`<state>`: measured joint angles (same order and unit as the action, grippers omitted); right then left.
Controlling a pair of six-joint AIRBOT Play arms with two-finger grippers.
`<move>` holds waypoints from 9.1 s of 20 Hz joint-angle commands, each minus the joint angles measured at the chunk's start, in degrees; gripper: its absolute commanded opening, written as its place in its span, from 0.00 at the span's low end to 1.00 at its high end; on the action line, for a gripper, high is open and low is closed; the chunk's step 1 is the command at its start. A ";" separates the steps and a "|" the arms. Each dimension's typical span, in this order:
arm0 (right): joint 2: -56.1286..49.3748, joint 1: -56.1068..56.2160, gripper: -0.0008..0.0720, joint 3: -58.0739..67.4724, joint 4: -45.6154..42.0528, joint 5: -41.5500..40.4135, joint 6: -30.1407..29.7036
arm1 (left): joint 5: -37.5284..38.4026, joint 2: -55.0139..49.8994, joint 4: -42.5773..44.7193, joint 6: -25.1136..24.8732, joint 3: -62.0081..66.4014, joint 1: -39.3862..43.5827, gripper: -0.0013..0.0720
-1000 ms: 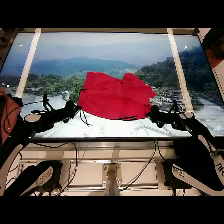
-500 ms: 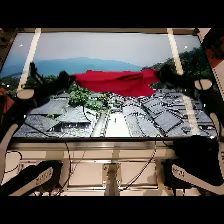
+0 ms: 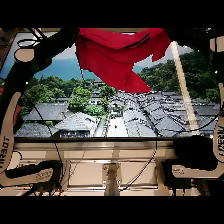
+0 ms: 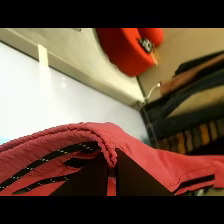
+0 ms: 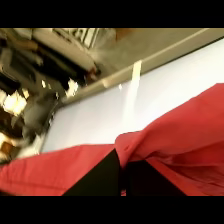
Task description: Fold the clothes and pants, and hang the long-sleeved shirts on hangers.
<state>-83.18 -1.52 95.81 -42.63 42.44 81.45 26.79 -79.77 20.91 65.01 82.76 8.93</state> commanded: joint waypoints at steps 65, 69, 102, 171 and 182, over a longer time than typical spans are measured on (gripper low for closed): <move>-32.76 13.51 0.02 17.29 -28.57 14.73 3.56 | 26.10 12.81 49.29 14.47 -35.82 2.16 0.04; -30.53 8.13 0.02 23.32 -28.63 10.71 21.62 | 25.83 12.81 49.29 15.63 -35.82 2.16 0.04; 3.50 -5.35 0.01 -23.85 -30.42 30.53 10.75 | 20.81 12.81 49.44 18.60 -38.77 0.59 0.04; 46.03 -5.57 0.01 -49.48 -35.98 28.37 27.58 | 22.56 30.97 50.49 28.46 -43.17 21.53 0.04; 33.48 -5.35 0.01 -39.58 -31.02 11.82 17.86 | 32.00 37.75 55.60 30.16 -46.29 23.82 0.04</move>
<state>-43.20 -7.09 52.16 -80.38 60.60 105.19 58.17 -43.00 74.74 94.80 36.86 32.60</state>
